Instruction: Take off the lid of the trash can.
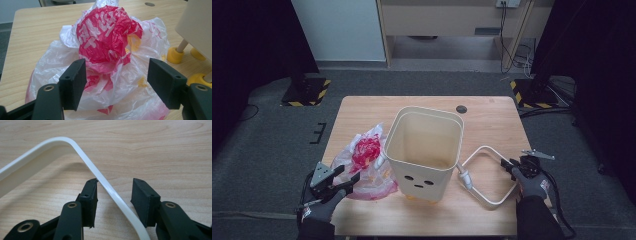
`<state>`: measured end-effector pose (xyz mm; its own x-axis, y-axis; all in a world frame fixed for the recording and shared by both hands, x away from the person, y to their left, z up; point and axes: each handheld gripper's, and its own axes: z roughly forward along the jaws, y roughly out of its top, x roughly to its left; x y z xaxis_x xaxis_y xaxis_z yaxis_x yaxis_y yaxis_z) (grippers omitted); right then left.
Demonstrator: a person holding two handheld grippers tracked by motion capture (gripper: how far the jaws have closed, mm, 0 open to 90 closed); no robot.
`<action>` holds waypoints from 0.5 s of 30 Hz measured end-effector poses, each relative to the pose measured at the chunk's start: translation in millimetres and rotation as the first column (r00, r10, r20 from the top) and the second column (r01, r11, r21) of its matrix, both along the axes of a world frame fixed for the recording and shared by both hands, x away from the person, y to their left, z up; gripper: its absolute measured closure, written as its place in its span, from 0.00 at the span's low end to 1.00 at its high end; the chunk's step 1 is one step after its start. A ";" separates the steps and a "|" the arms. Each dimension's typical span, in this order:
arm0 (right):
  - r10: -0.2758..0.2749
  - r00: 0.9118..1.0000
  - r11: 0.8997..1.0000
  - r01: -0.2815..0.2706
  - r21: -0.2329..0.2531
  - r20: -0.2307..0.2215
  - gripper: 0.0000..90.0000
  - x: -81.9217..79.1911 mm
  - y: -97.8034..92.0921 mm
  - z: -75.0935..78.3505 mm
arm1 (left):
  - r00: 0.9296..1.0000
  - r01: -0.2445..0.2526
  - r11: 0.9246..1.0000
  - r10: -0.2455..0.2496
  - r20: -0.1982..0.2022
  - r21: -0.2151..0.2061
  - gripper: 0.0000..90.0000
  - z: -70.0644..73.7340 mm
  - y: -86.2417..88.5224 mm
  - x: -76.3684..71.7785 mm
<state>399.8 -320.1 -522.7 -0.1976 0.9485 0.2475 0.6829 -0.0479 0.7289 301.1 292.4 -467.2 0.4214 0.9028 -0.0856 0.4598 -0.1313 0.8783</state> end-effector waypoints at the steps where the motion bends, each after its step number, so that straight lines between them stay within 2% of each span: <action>1: 0.000 1.000 1.000 0.000 0.003 0.005 0.62 -0.5 -0.5 0.3 | 1.000 0.000 1.000 0.000 0.002 0.000 0.35 0.3 0.0 -0.2; 8: -0.009 0.998 1.000 0.010 -0.006 0.054 0.56 -8.6 -5.5 9.7 | 1.000 0.003 1.000 -0.003 0.018 0.027 0.35 2.6 -0.3 -1.4; 13: 0.030 0.994 0.999 -0.029 -0.013 0.101 0.51 -21.2 -4.5 25.4 | 0.999 -0.022 1.000 0.022 0.045 0.003 0.33 7.7 0.8 3.0; 15: 0.053 0.993 0.999 -0.053 -0.007 0.103 0.50 -27.1 -1.4 27.9 | 0.998 -0.032 0.999 0.032 0.055 -0.001 0.31 10.6 0.5 6.5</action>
<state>372.6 -321.5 -494.8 -0.2716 0.9371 0.2193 0.6056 -0.0107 0.7957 307.7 292.9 -456.6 0.3963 0.9159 -0.0636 0.4147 -0.1168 0.9024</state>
